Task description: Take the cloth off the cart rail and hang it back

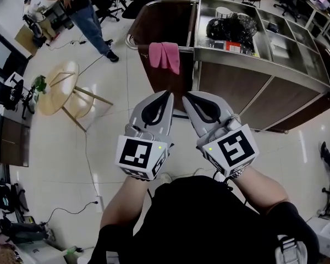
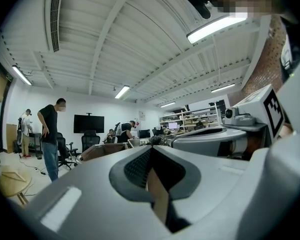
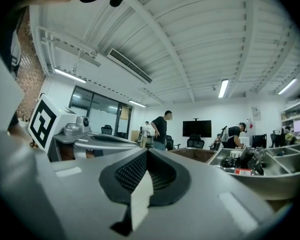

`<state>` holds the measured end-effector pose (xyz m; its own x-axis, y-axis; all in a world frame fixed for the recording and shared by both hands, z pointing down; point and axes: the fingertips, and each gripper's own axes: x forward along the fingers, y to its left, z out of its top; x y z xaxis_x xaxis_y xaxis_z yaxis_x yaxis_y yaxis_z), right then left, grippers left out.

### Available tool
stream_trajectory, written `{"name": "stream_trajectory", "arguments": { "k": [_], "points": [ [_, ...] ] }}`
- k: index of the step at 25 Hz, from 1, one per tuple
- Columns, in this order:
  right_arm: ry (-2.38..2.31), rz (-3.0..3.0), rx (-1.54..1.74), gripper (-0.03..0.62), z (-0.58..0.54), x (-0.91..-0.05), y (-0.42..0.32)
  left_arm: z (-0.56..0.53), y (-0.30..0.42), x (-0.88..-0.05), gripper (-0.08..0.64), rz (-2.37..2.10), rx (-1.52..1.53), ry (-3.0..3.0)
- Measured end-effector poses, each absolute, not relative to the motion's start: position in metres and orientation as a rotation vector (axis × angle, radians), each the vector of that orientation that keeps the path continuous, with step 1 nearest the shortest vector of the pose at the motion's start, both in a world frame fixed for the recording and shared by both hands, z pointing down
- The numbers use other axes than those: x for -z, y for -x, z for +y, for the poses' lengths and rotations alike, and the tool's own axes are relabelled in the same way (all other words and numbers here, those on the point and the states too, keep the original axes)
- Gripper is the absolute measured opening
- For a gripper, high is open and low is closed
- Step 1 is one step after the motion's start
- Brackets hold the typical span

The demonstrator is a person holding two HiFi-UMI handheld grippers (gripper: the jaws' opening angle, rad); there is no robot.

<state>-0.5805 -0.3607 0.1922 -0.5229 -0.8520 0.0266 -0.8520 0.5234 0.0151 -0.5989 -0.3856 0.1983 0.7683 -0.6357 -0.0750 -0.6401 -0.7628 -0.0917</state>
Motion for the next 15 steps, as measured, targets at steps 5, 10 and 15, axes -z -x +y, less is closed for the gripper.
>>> {"name": "stream_trajectory", "arguments": {
  "k": [5, 10, 15],
  "points": [
    [-1.569, -2.731, 0.184, 0.0, -0.351, -0.177, 0.599, -0.366, 0.618, -0.189, 0.003, 0.968, -0.065, 2.836],
    [-1.59, -2.707, 0.2, 0.0, -0.356, -0.166, 0.627, -0.371, 0.642, -0.174, 0.003, 0.923, -0.078, 2.862],
    [-1.602, -2.683, 0.215, 0.0, -0.367, -0.174, 0.625, -0.381, 0.641, -0.185, 0.003, 0.908, -0.096, 2.872]
  ]
}}
